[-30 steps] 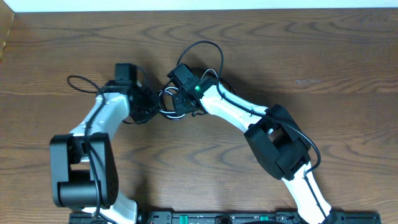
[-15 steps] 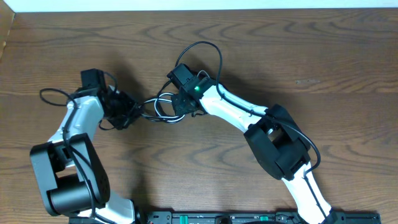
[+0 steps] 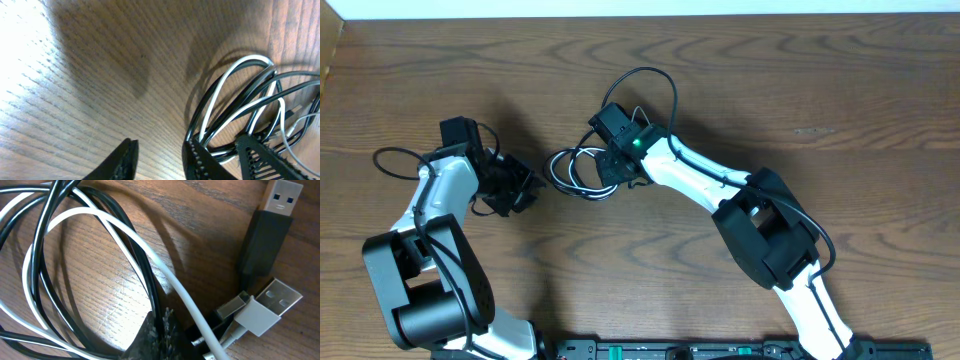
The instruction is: Untangle cables
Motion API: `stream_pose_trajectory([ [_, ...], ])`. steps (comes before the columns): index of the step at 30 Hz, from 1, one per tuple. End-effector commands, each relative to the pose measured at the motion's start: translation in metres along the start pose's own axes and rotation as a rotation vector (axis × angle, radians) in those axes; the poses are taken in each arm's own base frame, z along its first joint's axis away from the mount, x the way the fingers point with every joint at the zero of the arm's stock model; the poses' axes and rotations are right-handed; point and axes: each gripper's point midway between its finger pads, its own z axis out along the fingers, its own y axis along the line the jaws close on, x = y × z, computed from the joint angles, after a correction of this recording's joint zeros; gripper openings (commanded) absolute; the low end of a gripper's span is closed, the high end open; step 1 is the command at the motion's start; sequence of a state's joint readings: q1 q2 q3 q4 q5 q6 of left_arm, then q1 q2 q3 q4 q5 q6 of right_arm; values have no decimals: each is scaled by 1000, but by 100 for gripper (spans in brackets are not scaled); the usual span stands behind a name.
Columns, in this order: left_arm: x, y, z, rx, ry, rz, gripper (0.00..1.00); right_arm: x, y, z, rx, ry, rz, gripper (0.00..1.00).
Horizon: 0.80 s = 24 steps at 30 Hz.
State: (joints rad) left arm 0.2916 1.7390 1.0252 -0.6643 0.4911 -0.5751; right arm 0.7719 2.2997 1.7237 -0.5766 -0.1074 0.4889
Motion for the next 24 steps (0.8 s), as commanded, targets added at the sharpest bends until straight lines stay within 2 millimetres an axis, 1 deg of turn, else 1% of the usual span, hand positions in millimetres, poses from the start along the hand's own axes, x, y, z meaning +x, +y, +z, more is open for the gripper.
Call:
stream_pose_trajectory([
  [1, 4, 1, -3, -13, -8, 14, 36, 20, -28, 22, 89, 52, 6, 1],
  [9, 28, -20, 8, -21, 22, 33, 40, 19, -27, 22, 86, 47, 5, 1],
  [15, 42, -41, 18, -6, 25, 123, 40, 19, -27, 22, 86, 48, 5, 1],
  [16, 45, -41, 20, -13, 26, 132, 44, 19, -27, 22, 87, 49, 5, 1],
  [19, 48, -42, 24, -53, 0, 157, 44, 20, -27, 22, 87, 50, 5, 1],
  [24, 50, -34, 29, -148, -61, 139, 44, 20, -27, 22, 87, 50, 5, 1],
])
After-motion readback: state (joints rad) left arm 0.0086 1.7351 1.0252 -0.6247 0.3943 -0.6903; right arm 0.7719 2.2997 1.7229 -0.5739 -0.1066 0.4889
